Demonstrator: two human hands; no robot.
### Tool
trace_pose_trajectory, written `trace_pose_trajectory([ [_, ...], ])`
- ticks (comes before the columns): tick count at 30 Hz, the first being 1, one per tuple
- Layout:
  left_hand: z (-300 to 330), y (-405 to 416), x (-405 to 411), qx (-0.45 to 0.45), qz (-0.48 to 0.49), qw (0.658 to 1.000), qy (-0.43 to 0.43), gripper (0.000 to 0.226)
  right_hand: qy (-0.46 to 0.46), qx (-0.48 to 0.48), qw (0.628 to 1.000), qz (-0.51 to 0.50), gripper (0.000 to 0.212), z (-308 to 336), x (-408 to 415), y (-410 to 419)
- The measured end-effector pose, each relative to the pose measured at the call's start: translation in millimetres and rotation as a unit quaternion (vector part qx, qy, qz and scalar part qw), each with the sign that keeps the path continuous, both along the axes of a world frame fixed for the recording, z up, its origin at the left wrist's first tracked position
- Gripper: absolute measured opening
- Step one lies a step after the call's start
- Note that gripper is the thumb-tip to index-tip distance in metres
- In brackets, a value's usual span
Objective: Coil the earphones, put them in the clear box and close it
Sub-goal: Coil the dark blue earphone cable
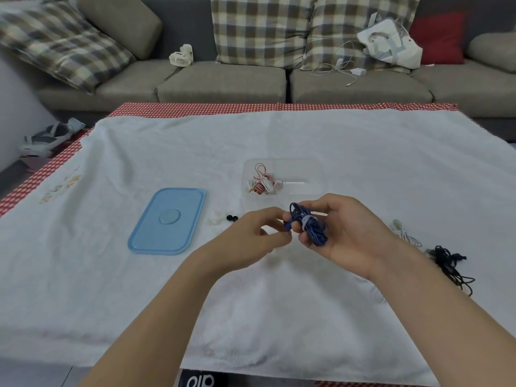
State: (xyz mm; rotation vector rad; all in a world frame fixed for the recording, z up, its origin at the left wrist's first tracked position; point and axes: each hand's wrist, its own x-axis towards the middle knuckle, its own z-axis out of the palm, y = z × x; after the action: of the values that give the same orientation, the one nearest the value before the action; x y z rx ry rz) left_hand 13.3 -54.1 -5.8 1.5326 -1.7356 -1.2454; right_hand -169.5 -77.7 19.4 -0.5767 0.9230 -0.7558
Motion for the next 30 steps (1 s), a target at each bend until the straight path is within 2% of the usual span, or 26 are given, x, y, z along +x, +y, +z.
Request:
trace_pose_trajectory([
  [5,2.7,0.2,1.1,-0.023,0.011,1.000,-0.014,0.011,0.014,-0.003,1.000,0.006,0.015,-1.1,4.3,0.2],
  [12,4.9,2.5,4.7,0.014,0.021,0.999,0.038,0.016,0.135,-0.072,0.988,0.014,0.005,-12.3,9.7,-1.9],
  [20,3.8,0.5,10.7,0.030,0.059,0.996,0.064,0.017,0.177,-0.112,0.977,0.047,0.022,-10.9,17.6,1.2],
  [26,2.2,-2.2,15.9,0.027,0.078,0.994,0.069,0.023,0.210,-0.144,0.964,0.072,0.013,-16.3,20.1,-0.6],
  [30,0.6,-2.9,16.5,0.015,0.074,0.997,0.034,0.021,0.235,-0.153,0.956,0.081,0.012,-19.0,22.3,-2.2],
])
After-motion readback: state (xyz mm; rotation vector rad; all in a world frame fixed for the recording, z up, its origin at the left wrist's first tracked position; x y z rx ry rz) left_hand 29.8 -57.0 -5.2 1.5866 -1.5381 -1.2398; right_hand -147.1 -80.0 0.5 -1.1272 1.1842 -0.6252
